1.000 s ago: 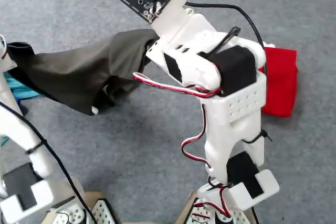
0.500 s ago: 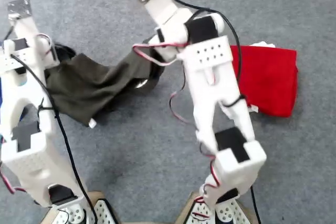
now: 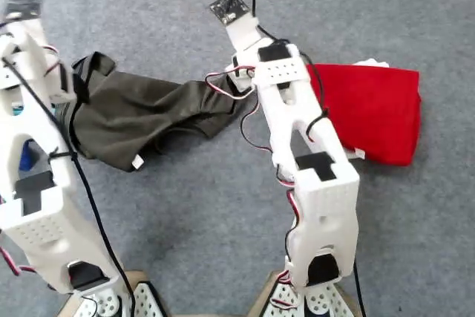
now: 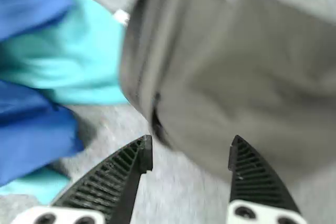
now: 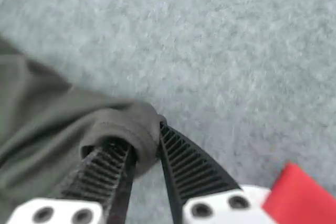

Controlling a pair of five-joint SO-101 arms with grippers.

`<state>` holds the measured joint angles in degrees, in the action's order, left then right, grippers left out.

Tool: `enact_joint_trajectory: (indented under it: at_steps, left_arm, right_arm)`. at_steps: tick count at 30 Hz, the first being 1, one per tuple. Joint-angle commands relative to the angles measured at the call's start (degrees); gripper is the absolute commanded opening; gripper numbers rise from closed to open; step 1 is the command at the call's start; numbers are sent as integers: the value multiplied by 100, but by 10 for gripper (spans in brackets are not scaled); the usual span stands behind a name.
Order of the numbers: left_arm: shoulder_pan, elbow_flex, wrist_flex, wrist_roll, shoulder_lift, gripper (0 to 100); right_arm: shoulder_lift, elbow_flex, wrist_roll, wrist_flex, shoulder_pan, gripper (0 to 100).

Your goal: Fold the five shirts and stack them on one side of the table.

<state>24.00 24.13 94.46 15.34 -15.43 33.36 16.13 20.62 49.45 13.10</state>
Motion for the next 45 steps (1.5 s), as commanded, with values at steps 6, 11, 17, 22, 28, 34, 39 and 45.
enact_joint_trajectory:
  at_steps: [6,11,17,22,28,34,39,45]
  left_arm:
    - [-1033,-2378,-264,1029,1037,249]
    - [-1182,-4444,-1881,1134,1503,250]
    - [-1174,-5341,-2998,976,1829,249]
    - [-1226,-5402,-3710,492,1776,249]
    - [-1429,-5481,-4519,404,1020,211]
    - [-1191,-4637,-4211,378,756,34]
    - [-1191,-3899,-2655,475,1108,30]
    - [-1156,-3451,-1073,1495,1565,29]
  right_arm:
    - [435,75,-510,-563,-79,15]
    - [629,84,-457,-721,-88,15]
    - [664,233,-448,-721,-105,15]
    - [673,189,-440,-914,-97,15]
    - [681,189,-440,-941,-97,15]
    - [822,242,-264,-958,-97,15]
    - [831,242,-211,-958,-97,15]
    - [848,242,-211,-958,-105,15]
